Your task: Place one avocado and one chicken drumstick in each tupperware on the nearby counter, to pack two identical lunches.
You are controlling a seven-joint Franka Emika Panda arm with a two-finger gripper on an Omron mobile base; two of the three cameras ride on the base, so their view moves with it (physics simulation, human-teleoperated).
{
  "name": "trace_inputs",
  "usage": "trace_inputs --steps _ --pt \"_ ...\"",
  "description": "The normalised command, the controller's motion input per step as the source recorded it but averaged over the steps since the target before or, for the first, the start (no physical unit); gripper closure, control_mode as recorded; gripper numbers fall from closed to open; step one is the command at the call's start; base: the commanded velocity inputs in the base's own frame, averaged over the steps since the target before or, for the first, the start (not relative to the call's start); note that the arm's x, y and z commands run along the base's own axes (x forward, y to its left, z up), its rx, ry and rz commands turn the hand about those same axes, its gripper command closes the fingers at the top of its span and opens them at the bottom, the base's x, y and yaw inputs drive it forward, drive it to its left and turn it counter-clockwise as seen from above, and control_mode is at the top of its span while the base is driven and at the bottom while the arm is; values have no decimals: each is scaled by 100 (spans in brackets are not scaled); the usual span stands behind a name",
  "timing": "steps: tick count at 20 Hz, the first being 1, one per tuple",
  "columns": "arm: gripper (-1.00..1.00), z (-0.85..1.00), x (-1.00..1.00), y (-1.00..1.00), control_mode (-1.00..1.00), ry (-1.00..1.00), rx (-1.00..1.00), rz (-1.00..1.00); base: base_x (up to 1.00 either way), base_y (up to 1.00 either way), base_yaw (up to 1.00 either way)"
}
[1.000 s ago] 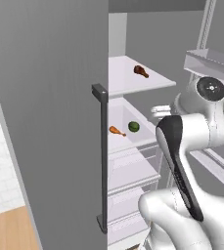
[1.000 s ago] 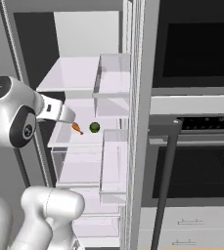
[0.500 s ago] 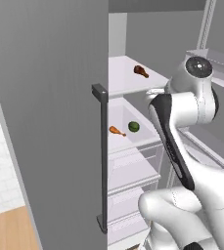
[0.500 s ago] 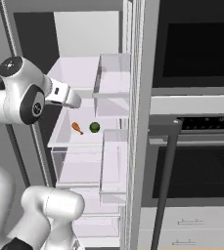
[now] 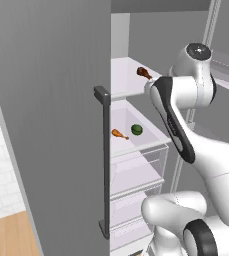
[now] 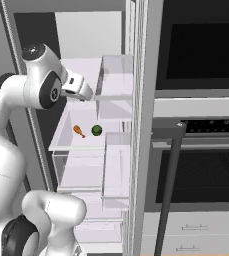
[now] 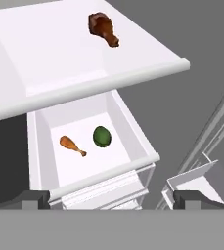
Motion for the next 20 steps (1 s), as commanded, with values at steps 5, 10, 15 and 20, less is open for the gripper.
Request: trace_inputs --steps 5,10,15,20 --pt "-100 0 63 0 -100 0 0 0 0 0 0" --pt "-100 0 68 -1 -100 0 -1 0 0 0 0" --pt "-100 -2 60 -10 -100 0 -5 0 0 0 0" --pt "-100 -10 59 -16 -100 0 -2 0 0 0 0"
